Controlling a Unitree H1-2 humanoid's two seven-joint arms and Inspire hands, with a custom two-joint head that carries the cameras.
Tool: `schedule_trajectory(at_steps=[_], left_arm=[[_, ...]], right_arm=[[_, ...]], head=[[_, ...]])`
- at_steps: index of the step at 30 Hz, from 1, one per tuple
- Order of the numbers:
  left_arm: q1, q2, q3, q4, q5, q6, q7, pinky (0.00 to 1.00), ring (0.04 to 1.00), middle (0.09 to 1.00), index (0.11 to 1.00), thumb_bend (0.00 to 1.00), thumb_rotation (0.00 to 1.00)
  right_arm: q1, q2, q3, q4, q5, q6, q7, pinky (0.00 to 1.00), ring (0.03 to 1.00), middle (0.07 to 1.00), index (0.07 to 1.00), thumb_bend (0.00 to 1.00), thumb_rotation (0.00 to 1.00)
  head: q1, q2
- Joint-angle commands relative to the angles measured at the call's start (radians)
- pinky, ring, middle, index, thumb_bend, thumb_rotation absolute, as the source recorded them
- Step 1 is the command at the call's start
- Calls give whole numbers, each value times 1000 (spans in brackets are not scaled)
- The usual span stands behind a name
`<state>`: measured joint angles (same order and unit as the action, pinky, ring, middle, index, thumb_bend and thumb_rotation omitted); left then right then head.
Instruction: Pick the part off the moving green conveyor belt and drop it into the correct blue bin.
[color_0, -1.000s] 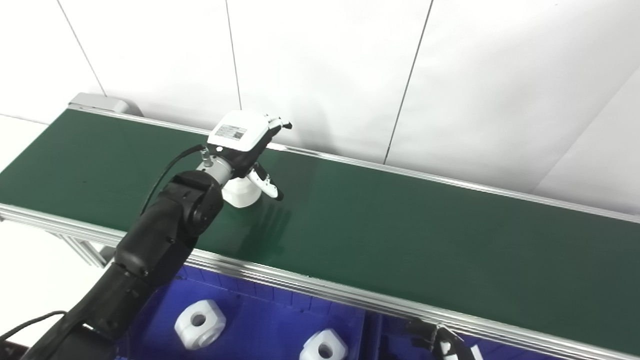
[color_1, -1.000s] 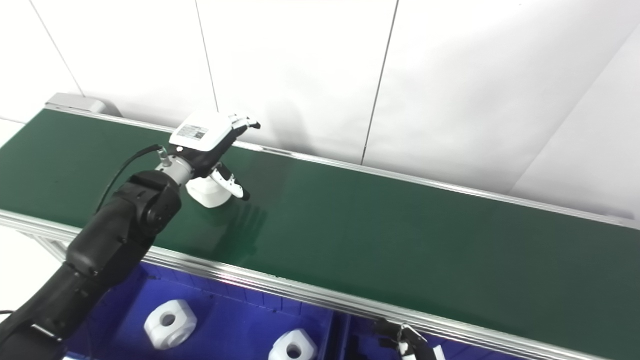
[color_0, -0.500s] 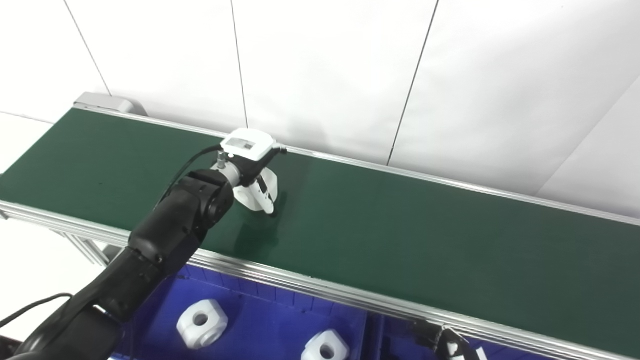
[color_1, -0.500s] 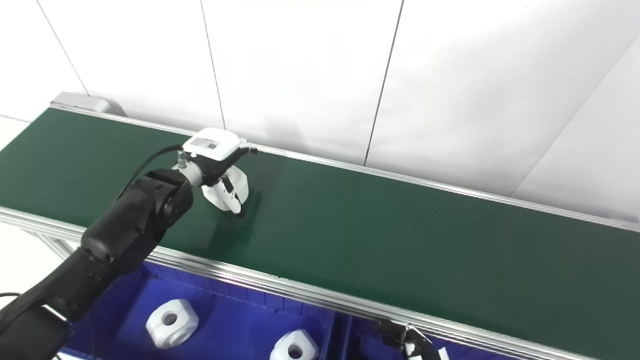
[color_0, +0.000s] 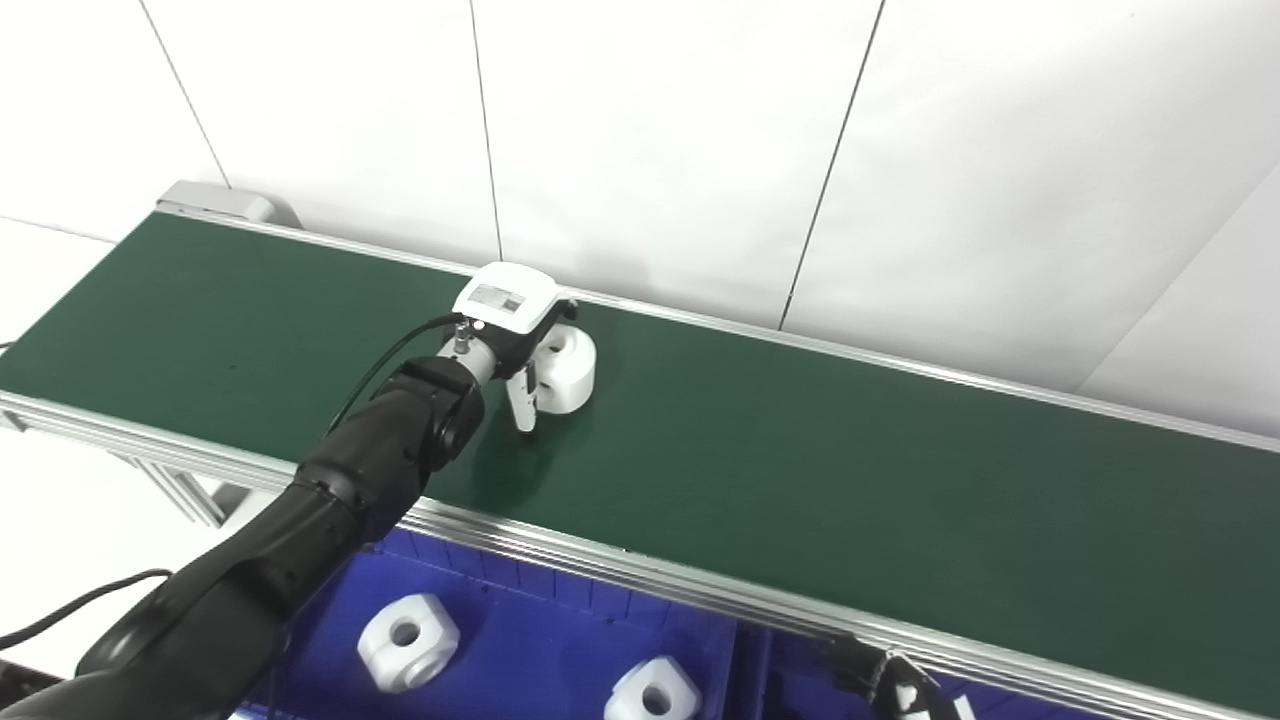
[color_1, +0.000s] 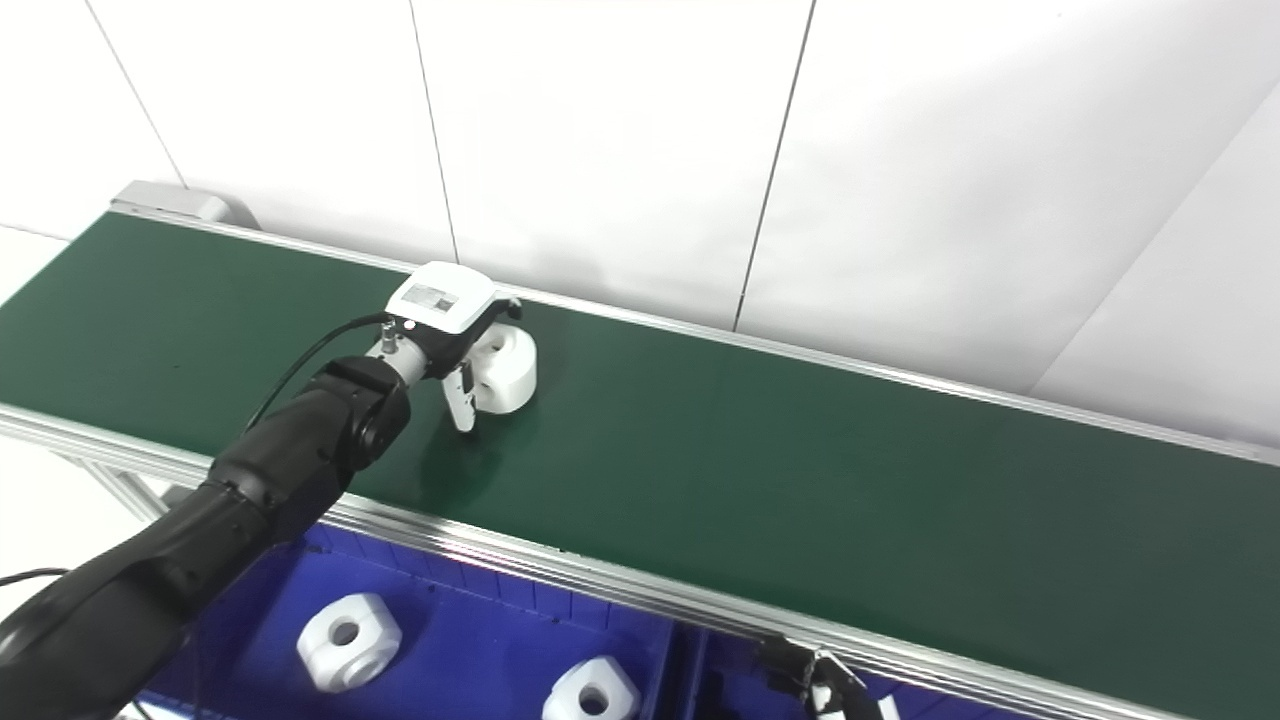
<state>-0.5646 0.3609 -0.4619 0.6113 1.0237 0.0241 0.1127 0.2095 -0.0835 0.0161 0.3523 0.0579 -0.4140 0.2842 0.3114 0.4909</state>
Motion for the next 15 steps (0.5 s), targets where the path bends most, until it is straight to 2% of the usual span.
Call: schedule_trajectory(at_steps=[1, 4, 7, 15], left_arm=[[-27, 7, 10, 63, -8, -30, 161, 426, 459, 491, 529, 549, 10], [-33, 0, 5, 100, -42, -98, 240, 374, 418, 451, 515, 522, 0], [-39, -2, -2, 108, -57, -131, 275, 395, 458, 484, 496, 521, 0], [-33, -1, 6, 63, -84, -142, 263, 385, 429, 450, 513, 521, 0]], right_arm=[[-11, 3, -7, -28, 2, -56, 0, 741, 782, 793, 778, 706, 948], [-12, 6, -10, -24, 14, -56, 7, 739, 780, 788, 774, 717, 938], [-8, 6, -6, -27, 7, -56, -1, 738, 779, 792, 778, 705, 938], [-13, 2, 2, -26, -4, -56, -4, 747, 784, 795, 779, 697, 953]], head=[[1, 2], [2, 2], [1, 4], [-4, 5]])
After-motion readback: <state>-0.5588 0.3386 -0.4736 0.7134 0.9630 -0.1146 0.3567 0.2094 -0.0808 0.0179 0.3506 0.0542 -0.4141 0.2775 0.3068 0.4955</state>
